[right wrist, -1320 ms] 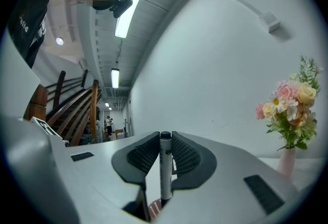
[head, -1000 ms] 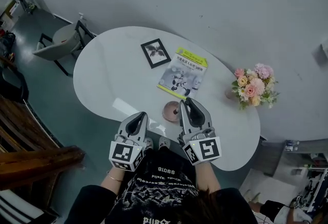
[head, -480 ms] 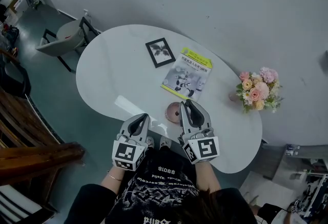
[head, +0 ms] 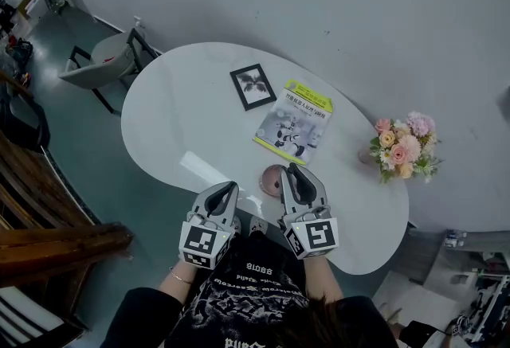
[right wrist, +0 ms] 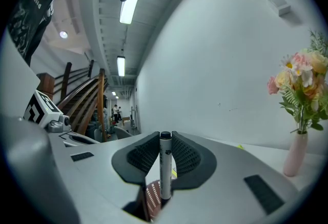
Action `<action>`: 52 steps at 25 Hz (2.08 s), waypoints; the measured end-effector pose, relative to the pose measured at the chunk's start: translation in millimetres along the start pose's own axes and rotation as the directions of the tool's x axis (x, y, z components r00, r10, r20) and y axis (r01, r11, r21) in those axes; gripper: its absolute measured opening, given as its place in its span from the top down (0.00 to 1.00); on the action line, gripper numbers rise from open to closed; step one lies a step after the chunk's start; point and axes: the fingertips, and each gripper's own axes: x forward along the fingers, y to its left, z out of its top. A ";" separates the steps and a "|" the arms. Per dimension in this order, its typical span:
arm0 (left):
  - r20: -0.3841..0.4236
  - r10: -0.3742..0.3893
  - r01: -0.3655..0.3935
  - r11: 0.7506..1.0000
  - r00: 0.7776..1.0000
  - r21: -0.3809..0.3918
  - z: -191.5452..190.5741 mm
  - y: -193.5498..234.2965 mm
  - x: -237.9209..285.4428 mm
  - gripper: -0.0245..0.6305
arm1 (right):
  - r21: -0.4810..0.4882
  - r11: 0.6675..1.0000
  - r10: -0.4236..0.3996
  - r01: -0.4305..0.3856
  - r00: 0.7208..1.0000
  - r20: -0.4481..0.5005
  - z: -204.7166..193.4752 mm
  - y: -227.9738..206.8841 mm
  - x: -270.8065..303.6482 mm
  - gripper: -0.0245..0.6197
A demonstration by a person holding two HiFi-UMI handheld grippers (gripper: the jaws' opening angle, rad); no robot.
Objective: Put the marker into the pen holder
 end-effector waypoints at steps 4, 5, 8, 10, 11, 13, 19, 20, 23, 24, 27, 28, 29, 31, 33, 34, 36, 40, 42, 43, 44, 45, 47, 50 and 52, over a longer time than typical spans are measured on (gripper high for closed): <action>-0.011 0.006 -0.006 1.000 1.000 -0.003 -1.3 1.9 0.2 0.93 | 0.006 1.000 -0.002 0.002 1.000 -0.016 -7.7 -0.7 1.9 0.82; -0.009 0.010 -0.010 1.000 1.000 -0.006 -0.7 2.6 -0.7 0.93 | 0.004 1.000 0.001 -0.001 1.000 -0.023 -9.7 0.4 1.9 0.82; -0.015 0.008 -0.008 1.000 1.000 -0.006 -3.5 4.0 -2.1 0.93 | 0.003 1.000 0.006 -0.006 0.999 -0.036 -13.3 2.2 2.7 0.82; -0.027 0.004 -0.004 1.000 1.000 0.002 -8.1 4.8 -1.8 0.93 | 0.003 1.000 0.007 -0.007 0.999 -0.041 -15.1 2.5 4.5 0.82; -0.031 0.006 -0.006 1.000 0.999 0.002 -9.6 5.7 -1.5 0.93 | -0.002 1.000 0.007 -0.007 0.999 -0.046 -16.4 2.7 5.4 0.82; -0.034 0.010 -0.011 1.000 0.999 -0.003 -11.1 7.5 -1.0 0.93 | -0.020 1.000 0.008 -0.009 0.998 -0.055 -19.5 2.9 6.7 0.82; -0.043 0.017 -0.017 1.000 0.999 -0.002 -13.6 10.9 -1.7 0.93 | -0.015 1.000 -0.005 0.004 0.998 -0.070 -28.0 1.1 8.5 0.82; -0.045 0.019 -0.019 1.000 0.999 -0.002 -14.1 11.5 -1.4 0.93 | -0.016 1.000 -0.003 0.002 0.997 -0.072 -28.8 1.0 9.1 0.82; -0.049 0.021 -0.021 1.000 0.999 -0.001 -15.0 12.1 -1.2 0.93 | -0.006 1.000 -0.001 0.001 0.997 -0.074 -30.1 0.3 9.7 0.82; -0.049 0.022 -0.023 1.000 0.999 -0.002 -14.7 12.3 -1.3 0.93 | -0.006 1.000 -0.004 0.004 0.997 -0.075 -31.1 -0.6 9.6 0.82; -0.050 0.024 -0.024 1.000 0.998 -0.002 -13.6 12.5 -1.3 0.93 | -0.004 1.000 -0.022 0.022 0.997 -0.080 -33.4 -3.8 9.7 0.82; -0.052 0.024 -0.024 1.000 0.998 0.000 -13.9 12.5 -1.1 0.93 | 0.000 1.000 -0.028 0.028 0.996 -0.080 -35.1 -5.4 9.6 0.82; -0.055 0.024 -0.024 1.000 0.998 0.002 -14.5 12.5 -0.9 0.93 | 0.006 0.999 -0.031 0.031 0.996 -0.081 -37.1 -6.7 9.6 0.82; -0.058 0.025 -0.025 1.000 0.998 0.002 -15.6 13.0 -0.7 0.93 | 0.010 0.999 -0.030 0.031 0.996 -0.085 -40.1 -6.9 9.7 0.82; -0.060 0.028 -0.028 1.000 0.998 -0.001 -16.5 13.6 -1.2 0.93 | -0.002 1.000 -0.029 0.029 0.995 -0.090 -41.7 -5.5 9.3 0.82; -0.060 0.030 -0.031 1.000 0.998 -0.003 -16.8 13.8 -1.4 0.93 | -0.008 1.000 -0.030 0.030 0.995 -0.093 -42.6 -5.2 9.0 0.82; -0.060 0.033 -0.034 0.999 0.998 -0.006 -17.4 13.8 -0.9 0.93 | -0.012 0.999 -0.033 0.032 0.995 -0.097 -45.0 -5.6 8.4 0.82; -0.062 0.035 -0.036 0.999 0.997 -0.007 -17.6 12.9 -0.2 0.93 | -0.010 0.999 -0.034 0.033 0.994 -0.104 -48.4 -6.3 7.0 0.82; -0.063 0.036 -0.036 0.999 0.997 -0.003 -16.9 12.8 -0.3 0.93 | -0.010 0.999 -0.033 0.032 0.994 -0.108 -50.0 -6.6 6.7 0.82; -0.063 0.037 -0.037 0.999 0.997 -0.004 -16.8 12.6 -0.1 0.93 | -0.011 0.999 -0.033 0.032 0.993 -0.111 -51.2 -7.0 6.4 0.82; -0.064 0.037 -0.038 0.999 0.997 -0.005 -17.0 12.4 0.2 0.93 | -0.011 0.999 -0.035 0.034 0.993 -0.115 -52.5 -7.7 6.1 0.82; -0.065 0.038 -0.038 0.999 0.997 -0.006 -17.5 12.3 0.5 0.93 | -0.012 0.999 -0.038 0.037 0.992 -0.118 -53.8 -8.3 5.7 0.82; -0.067 0.039 -0.039 0.999 0.997 -0.008 -18.7 12.2 1.0 0.93 | -0.009 0.999 -0.044 0.043 0.992 -0.120 -56.0 -9.6 5.3 0.82; -0.070 0.040 -0.041 0.999 0.997 -0.009 -20.1 13.0 3.0 0.93 | -0.001 0.999 -0.041 0.041 0.991 -0.124 -59.5 -10.3 6.3 0.82; -0.073 0.041 -0.042 0.999 0.996 -0.012 -21.1 13.6 4.7 0.93 | 0.004 0.999 -0.039 0.039 0.991 -0.127 -61.1 -10.9 7.2 0.82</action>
